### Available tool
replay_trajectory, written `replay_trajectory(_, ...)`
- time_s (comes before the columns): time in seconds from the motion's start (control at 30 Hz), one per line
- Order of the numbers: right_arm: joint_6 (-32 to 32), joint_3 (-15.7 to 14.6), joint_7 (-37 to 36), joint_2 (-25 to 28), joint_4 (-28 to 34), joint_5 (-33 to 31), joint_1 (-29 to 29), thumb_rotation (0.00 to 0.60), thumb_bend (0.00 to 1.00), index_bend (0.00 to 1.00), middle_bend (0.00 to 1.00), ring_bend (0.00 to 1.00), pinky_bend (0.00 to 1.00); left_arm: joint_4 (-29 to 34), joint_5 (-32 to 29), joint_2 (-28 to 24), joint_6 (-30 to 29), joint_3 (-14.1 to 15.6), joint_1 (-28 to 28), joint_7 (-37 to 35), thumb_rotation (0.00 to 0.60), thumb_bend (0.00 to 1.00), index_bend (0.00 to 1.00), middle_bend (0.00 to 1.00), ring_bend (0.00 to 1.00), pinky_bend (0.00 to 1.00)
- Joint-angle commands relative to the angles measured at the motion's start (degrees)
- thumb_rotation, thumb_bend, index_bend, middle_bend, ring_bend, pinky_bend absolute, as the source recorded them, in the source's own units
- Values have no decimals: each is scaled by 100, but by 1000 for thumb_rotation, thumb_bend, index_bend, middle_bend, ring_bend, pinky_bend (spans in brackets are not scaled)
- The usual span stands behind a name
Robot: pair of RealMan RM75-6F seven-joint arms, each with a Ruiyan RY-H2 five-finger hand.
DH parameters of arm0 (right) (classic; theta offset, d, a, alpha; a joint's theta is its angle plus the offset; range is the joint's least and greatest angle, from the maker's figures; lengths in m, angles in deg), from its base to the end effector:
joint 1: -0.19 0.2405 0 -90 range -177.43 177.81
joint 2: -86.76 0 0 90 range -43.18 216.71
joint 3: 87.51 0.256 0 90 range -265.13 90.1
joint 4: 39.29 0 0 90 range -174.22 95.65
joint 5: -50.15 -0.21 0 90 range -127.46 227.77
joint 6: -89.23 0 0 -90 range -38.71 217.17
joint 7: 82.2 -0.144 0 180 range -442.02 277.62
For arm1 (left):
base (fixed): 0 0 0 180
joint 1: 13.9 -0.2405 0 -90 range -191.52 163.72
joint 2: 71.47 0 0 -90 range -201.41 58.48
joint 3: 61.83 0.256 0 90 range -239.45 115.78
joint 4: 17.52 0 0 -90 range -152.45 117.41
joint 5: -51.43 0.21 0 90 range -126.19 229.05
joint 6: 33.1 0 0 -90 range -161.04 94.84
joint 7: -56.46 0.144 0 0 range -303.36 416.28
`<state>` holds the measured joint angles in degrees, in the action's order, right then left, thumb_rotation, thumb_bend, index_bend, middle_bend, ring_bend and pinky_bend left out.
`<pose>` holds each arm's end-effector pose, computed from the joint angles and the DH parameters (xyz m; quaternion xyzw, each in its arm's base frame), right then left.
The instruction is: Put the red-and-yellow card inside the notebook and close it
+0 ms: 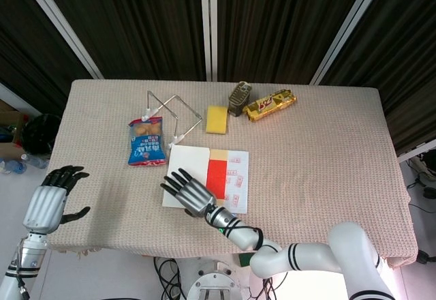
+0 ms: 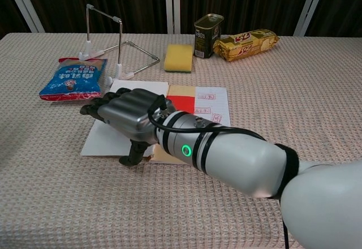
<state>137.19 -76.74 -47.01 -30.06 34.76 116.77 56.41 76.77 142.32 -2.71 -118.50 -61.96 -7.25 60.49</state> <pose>0.0002 -0.2683 -0.1631 0.8566 -0.2483 0.3759 0.2517 -0.2822 0.1779 0.1210 -0.6271 -0.3825 -0.4139 0.5377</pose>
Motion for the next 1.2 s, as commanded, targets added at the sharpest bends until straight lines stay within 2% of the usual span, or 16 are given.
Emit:
replay_trajectory(0.03, -4, 57, -37, -147, -167, 7, 66, 600, 296, 0, 0, 0, 0, -13, 4, 8, 16, -3, 13, -7, 600, 39, 282, 213, 163, 209)
replay_trajectory(0.23, 120, 90, -76, -318, -426, 105, 86, 600, 457, 0, 0, 0, 0, -35, 0, -1, 7, -4, 7, -39, 600, 39, 282, 212, 163, 208)
replay_trajectory(0.57, 631, -76, -134, 9, -12, 618, -140, 600, 459, 0, 0, 0, 0, -26, 48, -26, -90, 9, -40, -60, 600, 39, 282, 212, 163, 205)
replay_trajectory(1.2, 1237, -397, 205, 962, 1330, 1116, -659, 600, 454, 0, 0, 0, 0, 199, 164, -122, -111, 2, -12, 133, 600, 39, 282, 212, 163, 204)
